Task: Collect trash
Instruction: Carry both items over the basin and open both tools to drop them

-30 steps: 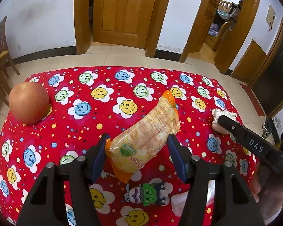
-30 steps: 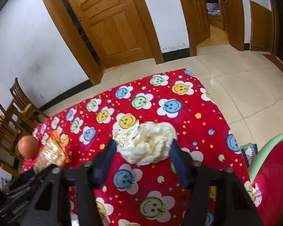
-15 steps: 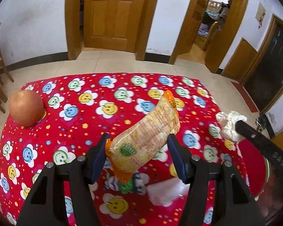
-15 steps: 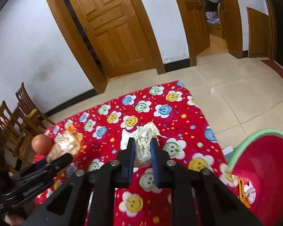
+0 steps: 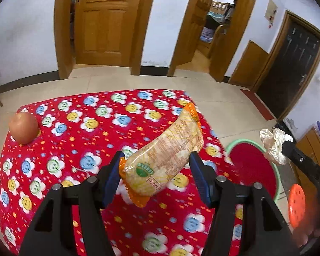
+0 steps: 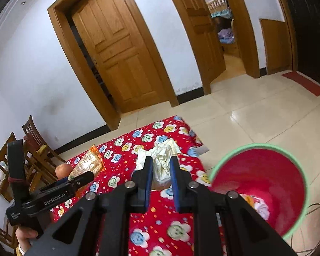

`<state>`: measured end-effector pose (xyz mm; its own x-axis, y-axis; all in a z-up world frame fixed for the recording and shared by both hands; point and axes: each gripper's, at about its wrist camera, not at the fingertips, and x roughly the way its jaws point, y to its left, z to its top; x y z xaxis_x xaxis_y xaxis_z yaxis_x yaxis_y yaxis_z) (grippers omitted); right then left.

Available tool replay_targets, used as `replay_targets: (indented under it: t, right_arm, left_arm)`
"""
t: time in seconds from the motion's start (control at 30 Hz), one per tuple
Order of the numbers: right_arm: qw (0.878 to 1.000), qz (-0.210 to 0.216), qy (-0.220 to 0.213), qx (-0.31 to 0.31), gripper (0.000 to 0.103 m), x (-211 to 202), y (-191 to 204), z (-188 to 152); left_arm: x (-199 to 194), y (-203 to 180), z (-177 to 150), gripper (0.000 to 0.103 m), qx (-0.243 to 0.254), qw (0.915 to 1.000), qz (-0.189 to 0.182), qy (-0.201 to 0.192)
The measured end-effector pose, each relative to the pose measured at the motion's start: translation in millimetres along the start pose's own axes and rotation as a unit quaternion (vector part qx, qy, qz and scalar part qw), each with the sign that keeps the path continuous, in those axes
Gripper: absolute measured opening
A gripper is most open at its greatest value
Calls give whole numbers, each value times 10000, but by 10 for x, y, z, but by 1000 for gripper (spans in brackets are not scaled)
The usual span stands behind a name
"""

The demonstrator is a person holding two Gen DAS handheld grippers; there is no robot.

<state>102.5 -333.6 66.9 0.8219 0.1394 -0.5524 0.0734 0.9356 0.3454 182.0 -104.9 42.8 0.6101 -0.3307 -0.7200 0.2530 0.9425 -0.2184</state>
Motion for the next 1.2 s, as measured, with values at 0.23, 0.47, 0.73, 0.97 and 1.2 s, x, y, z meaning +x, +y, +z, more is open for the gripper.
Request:
replay_targets:
  t: [0.23, 0.47, 0.73, 0.97, 1.2]
  right_arm:
    - [9997, -148, -165, 57, 18, -259, -180, -72]
    - [9991, -362, -184, 122, 18, -405, -457, -158]
    - [9971, -594, -44, 475, 19, -435, -888, -271]
    - [9947, -711, 88, 743, 25, -410, -1167, -415]
    - [9939, -724, 99, 827, 41, -417, -1358, -459]
  left_arm:
    - [-113, -350, -249, 62, 59, 9995, -290, 98]
    - [-86, -664, -422, 62, 215, 9982, -486, 267]
    - [54, -1018, -498, 62, 488, 9962, -579, 422]
    - [262, -1298, -517, 62, 754, 9936, -585, 611]
    - [439, -1557, -496, 62, 945, 9909, -622, 729]
